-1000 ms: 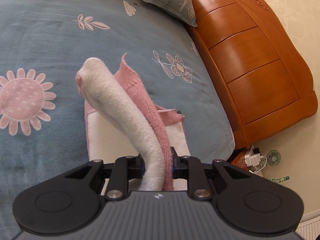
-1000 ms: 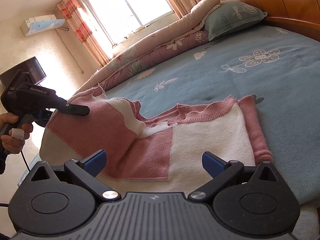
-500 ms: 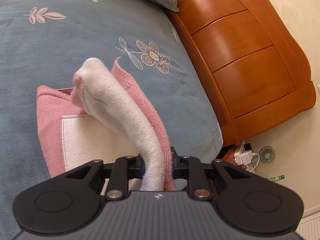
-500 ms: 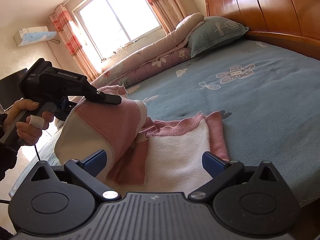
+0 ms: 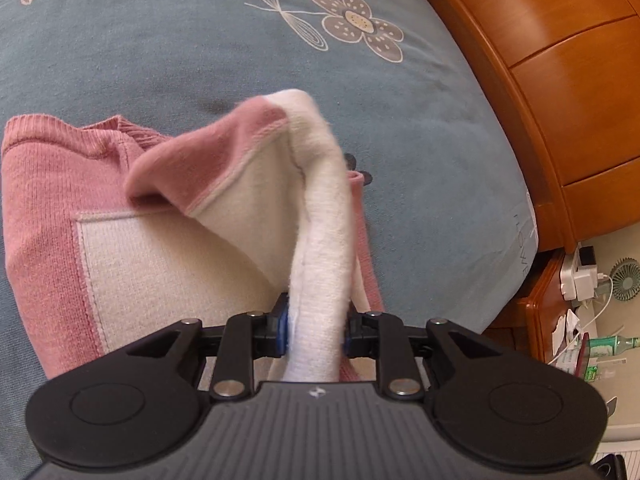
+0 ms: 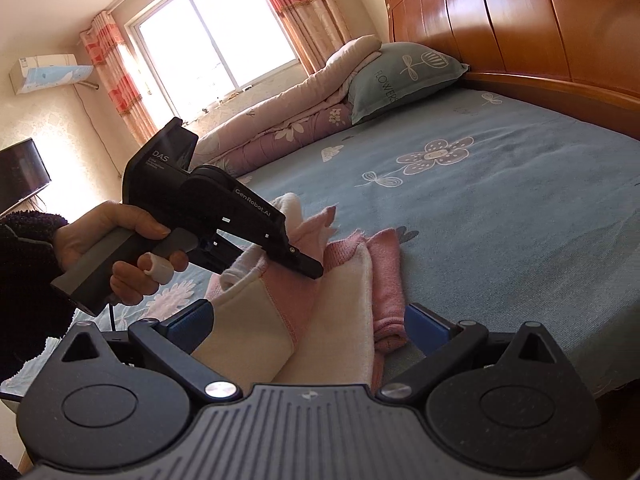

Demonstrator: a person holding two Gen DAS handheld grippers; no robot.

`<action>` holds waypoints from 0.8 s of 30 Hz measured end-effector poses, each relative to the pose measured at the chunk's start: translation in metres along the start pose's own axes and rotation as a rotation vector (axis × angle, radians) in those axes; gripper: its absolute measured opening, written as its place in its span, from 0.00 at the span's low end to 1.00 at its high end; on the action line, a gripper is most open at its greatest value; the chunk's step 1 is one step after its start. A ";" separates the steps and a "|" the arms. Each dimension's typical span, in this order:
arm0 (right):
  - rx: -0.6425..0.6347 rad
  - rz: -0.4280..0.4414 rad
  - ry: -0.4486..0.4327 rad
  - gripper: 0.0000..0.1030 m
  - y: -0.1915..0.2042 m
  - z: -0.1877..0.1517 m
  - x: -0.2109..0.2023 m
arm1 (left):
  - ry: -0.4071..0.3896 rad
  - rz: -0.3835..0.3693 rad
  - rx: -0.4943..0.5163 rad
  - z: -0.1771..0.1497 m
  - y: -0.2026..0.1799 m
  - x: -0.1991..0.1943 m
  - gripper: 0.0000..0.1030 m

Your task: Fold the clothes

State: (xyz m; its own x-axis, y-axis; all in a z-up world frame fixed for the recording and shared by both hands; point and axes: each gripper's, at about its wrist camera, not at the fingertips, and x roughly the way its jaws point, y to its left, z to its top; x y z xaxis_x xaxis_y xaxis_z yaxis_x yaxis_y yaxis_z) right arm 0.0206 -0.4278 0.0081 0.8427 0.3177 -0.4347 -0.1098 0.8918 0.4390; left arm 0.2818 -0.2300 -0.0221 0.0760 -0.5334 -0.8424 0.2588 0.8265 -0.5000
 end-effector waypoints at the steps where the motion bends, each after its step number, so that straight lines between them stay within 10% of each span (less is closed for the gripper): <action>1: -0.003 -0.004 -0.001 1.00 0.000 0.000 -0.001 | 0.000 -0.011 -0.014 0.001 0.001 0.002 0.28; 5: -0.006 -0.013 0.006 1.00 -0.001 -0.002 -0.003 | -0.008 -0.079 -0.038 0.004 0.001 0.003 0.37; 17: -0.007 0.028 0.055 1.00 0.006 -0.005 0.007 | -0.240 0.021 0.190 -0.026 0.020 -0.072 0.59; 24: 0.070 0.069 0.125 1.00 -0.006 -0.007 0.028 | -0.399 0.187 0.423 -0.086 0.045 -0.093 0.59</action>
State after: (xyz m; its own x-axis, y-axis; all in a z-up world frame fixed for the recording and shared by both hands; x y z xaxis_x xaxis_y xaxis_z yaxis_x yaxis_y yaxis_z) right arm 0.0409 -0.4218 -0.0124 0.7615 0.4189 -0.4946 -0.1241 0.8432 0.5231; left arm 0.2032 -0.1275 0.0166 0.4913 -0.4798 -0.7270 0.5602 0.8132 -0.1581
